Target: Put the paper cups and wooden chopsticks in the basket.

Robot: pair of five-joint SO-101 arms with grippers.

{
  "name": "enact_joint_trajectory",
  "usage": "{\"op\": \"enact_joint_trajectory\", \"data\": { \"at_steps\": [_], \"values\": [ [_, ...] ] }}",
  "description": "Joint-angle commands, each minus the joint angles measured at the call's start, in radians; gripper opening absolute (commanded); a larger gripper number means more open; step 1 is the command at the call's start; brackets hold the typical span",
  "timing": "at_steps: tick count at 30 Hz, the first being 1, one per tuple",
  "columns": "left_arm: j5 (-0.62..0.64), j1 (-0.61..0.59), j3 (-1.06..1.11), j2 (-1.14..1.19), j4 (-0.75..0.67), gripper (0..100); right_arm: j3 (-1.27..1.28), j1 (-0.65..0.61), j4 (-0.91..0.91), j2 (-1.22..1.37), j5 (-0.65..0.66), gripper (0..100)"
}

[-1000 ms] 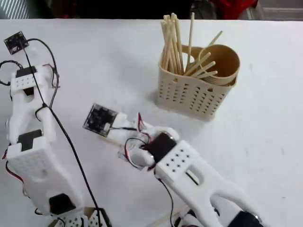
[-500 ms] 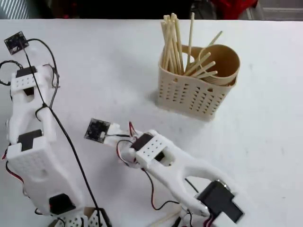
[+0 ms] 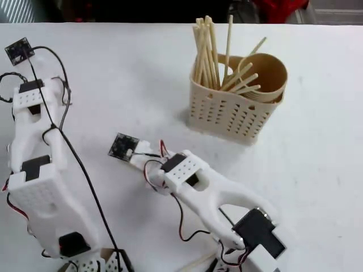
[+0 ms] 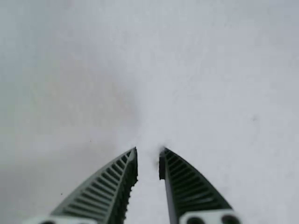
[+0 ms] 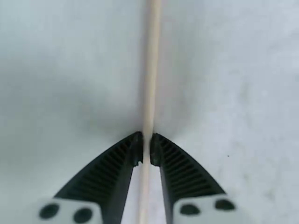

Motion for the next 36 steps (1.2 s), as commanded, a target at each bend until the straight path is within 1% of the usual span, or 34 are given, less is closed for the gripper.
{"op": "enact_joint_trajectory", "data": {
  "at_steps": [1, 3, 5, 9, 13, 17, 20, 24, 28, 33, 36],
  "values": [
    [-0.011, 0.01, -0.006, -0.01, -0.02, 10, -0.015, 0.012, 0.015, -0.018, -0.002, 1.6],
    [-0.011, 0.01, -0.006, -0.01, -0.02, 10, -0.015, 0.028, 0.042, -0.068, -0.005, 1.6],
    [-0.011, 0.01, -0.006, -0.01, -0.02, 10, -0.015, 0.061, 0.077, -0.157, -0.049, 1.6],
    [-0.011, 0.01, -0.006, -0.01, -0.021, 10, -0.012, 0.134, 0.12, -0.4, -0.109, 1.6],
    [-0.011, 0.01, -0.006, -0.01, -0.021, 10, -0.018, 0.189, 0.116, -0.636, -0.115, 1.6],
    [-0.011, 0.008, -0.006, -0.01, -0.021, 10, -0.114, 0.231, 0.111, -0.823, -0.115, 1.6],
    [-0.011, 0.005, -0.006, -0.01, -0.021, 10, -0.23, 0.266, 0.045, -0.892, -0.115, 1.7],
    [-0.011, 0.005, -0.006, -0.01, -0.021, 10, -0.345, 0.331, -0.188, -0.869, -0.115, 1.7],
    [-0.012, 0.005, -0.005, -0.01, -0.018, 10, -0.39, 0.389, -0.427, -0.737, -0.114, 1.8],
    [-0.012, 0.005, -0.005, -0.01, -0.014, 10, -0.396, 0.435, -0.57, -0.503, -0.117, 1.8],
    [-0.011, 0.005, -0.005, -0.01, -0.018, 10, -0.394, 0.487, -0.662, -0.401, -0.117, 1.7]
  ]
}}
